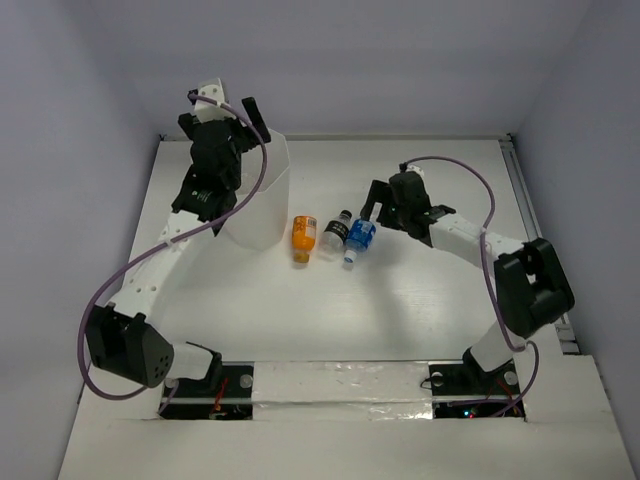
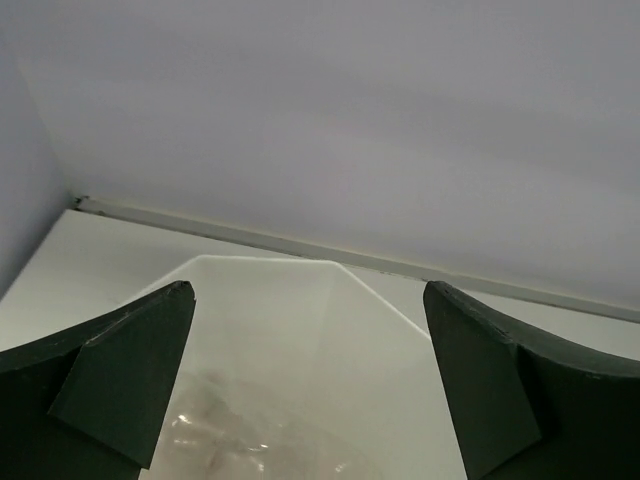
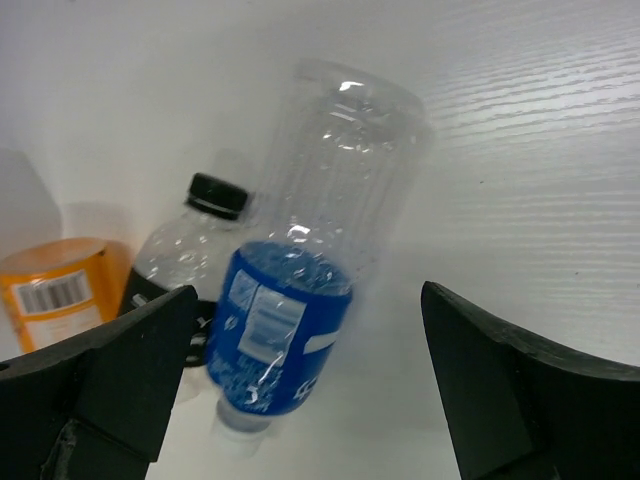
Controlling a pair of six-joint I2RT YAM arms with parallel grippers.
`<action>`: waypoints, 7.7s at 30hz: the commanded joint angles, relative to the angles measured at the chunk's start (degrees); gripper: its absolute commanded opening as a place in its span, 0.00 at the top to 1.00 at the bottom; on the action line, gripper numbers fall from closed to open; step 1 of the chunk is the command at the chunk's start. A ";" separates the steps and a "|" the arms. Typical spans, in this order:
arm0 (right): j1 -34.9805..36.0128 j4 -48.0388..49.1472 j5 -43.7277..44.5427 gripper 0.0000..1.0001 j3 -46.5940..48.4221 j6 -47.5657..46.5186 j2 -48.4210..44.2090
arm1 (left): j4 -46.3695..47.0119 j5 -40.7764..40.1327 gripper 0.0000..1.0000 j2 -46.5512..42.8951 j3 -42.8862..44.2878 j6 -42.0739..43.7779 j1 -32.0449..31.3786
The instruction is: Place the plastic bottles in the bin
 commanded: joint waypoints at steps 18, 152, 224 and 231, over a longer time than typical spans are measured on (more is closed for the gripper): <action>-2.42 -6.94 -7.28 0.10 13.82 0.43 16.10 | -6.75 11.42 0.41 -1.09 -10.56 -12.82 -19.98; 20.79 4.66 5.73 0.26 14.53 -7.66 -6.76 | -9.57 2.63 0.01 -8.63 -3.44 -13.78 6.74; 20.79 -9.05 0.98 0.05 76.06 -15.65 22.35 | -25.57 19.95 0.01 -62.51 -32.62 -12.82 6.74; 20.79 -0.28 0.19 0.59 56.66 -13.46 4.82 | -26.10 20.47 0.01 -62.16 -29.28 -13.87 6.74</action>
